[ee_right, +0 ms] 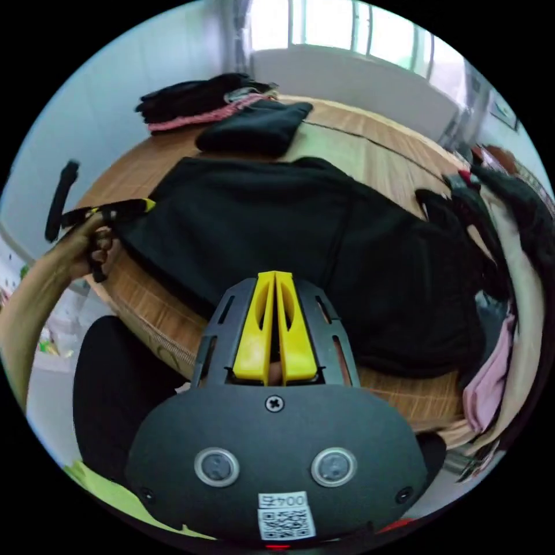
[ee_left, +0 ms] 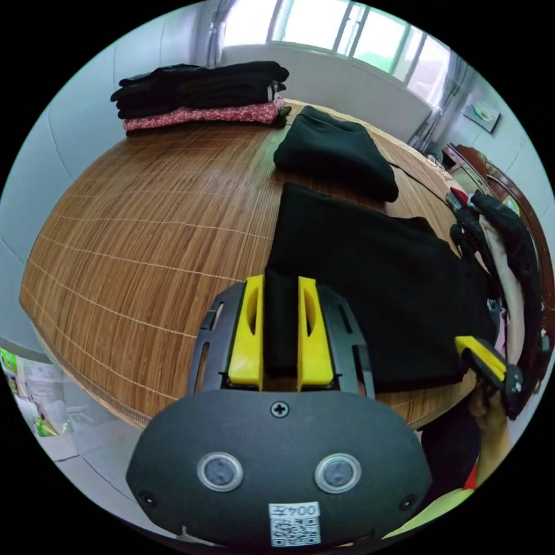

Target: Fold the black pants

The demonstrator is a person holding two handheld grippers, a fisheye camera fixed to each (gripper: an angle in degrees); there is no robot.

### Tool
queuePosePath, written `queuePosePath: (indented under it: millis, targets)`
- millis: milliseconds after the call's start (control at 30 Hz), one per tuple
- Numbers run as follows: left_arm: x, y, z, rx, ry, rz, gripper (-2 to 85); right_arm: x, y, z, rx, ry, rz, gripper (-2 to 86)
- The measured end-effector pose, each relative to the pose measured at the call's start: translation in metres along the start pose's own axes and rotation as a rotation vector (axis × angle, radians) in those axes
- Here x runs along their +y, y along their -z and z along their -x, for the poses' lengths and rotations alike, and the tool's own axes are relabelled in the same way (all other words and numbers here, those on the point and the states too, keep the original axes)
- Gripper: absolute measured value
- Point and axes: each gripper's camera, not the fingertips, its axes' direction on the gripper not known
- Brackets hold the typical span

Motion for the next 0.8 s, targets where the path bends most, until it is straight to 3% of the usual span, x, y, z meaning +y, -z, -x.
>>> queuePosePath:
  millis: [167, 467, 567, 633, 800]
  targets:
    - [0.011, 0.021, -0.008, -0.085, -0.041, -0.023, 6.1, 0.036, 0.012, -0.073, -0.235, -0.248, -0.027, -0.7]
    - [0.096, 0.09, 0.056, 0.043, 0.09, 0.001, 4.4, 0.113, 0.054, -0.151, -0.39, -0.356, -0.086, 2.4]
    - [0.111, 0.129, 0.07, 0.046, 0.191, -0.1, 2.0, 0.116, 0.056, -0.175, -0.486, -0.374, -0.098, 5.8]
    - [0.114, 0.154, 0.051, 0.089, 0.16, -0.212, 1.2, 0.105, 0.057, -0.189, -0.549, -0.387, -0.109, 6.8]
    - [0.104, 0.162, -0.028, 0.211, -0.02, -0.185, 1.6, 0.05, 0.046, -0.234, -0.693, -0.408, -0.052, 6.4]
